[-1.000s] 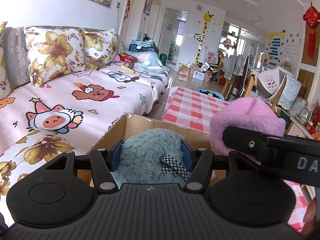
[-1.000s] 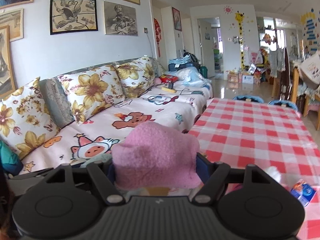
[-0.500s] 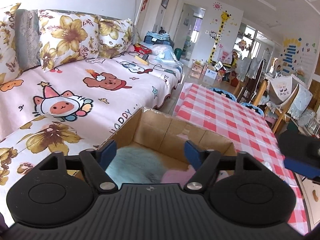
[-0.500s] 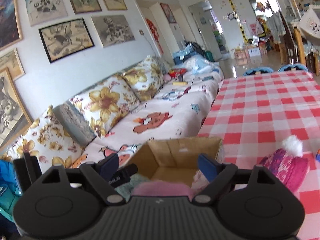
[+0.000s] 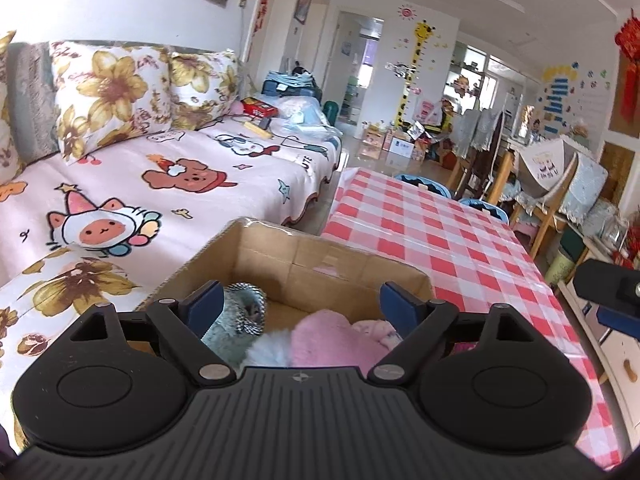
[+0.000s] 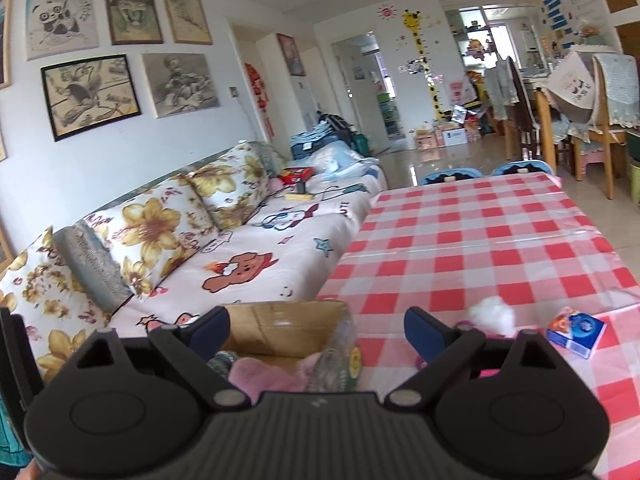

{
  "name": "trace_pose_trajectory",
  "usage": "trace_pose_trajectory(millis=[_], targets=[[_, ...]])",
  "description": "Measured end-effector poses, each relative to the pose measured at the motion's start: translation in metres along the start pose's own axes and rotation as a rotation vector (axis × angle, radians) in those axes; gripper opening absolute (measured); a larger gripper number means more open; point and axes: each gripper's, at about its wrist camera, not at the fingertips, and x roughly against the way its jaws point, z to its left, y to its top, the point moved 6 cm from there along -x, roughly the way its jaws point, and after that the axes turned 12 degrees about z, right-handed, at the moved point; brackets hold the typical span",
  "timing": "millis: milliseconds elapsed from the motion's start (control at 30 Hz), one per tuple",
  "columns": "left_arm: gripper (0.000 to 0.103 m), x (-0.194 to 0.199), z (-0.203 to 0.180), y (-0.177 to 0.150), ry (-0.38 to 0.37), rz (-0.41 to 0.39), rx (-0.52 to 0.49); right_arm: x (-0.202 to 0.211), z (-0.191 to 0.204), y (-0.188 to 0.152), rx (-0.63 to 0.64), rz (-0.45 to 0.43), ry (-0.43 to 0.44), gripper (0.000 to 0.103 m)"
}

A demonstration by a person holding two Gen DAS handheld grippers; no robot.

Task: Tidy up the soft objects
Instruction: 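Move both grippers back over the table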

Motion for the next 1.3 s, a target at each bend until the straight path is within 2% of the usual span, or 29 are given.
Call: trace_pose_trajectory(millis=[533, 867, 1300], targets=[[0.103, 0.002, -0.022, -0.011, -0.048, 0.003, -0.095, 0.015, -0.048, -0.01, -0.034, 0.012, -0.074, 0.094], [0.103, 0.008, -0.037, -0.018, -0.081, -0.03, -0.214, 0.029, -0.082, -0.013, -0.056, -0.003, -0.136, 0.094], [0.103, 0.001, -0.045, -0.026, -0.128, -0.033, -0.345, 0.046, -0.124, -0.016, -0.108, -0.014, -0.177, 0.094]])
